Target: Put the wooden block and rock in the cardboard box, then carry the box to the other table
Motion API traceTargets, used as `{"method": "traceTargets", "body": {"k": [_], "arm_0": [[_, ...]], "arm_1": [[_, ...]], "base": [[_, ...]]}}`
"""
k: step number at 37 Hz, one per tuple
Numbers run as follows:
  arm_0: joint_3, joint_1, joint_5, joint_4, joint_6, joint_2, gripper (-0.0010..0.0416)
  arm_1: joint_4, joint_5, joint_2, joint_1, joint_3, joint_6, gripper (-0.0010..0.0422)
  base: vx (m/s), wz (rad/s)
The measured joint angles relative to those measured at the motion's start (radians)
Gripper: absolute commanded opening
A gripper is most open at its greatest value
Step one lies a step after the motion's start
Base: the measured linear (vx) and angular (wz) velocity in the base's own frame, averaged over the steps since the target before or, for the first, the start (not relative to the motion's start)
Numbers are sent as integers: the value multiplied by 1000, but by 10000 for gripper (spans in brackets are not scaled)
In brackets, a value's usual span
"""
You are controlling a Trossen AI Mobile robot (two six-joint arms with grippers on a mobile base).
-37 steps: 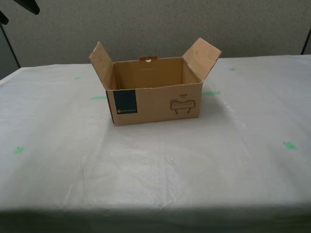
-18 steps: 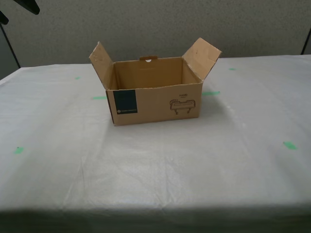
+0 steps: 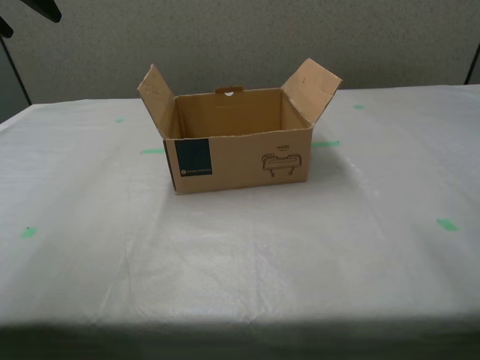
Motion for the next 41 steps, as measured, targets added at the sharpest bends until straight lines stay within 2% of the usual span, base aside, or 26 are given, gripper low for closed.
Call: {"method": "traceTargets", "body": {"k": [41], "arm_0": [[0,0,0,0,0,0,398]], "arm_1": [[0,0,0,0,0,0,309]], "base": [[0,0]]}}
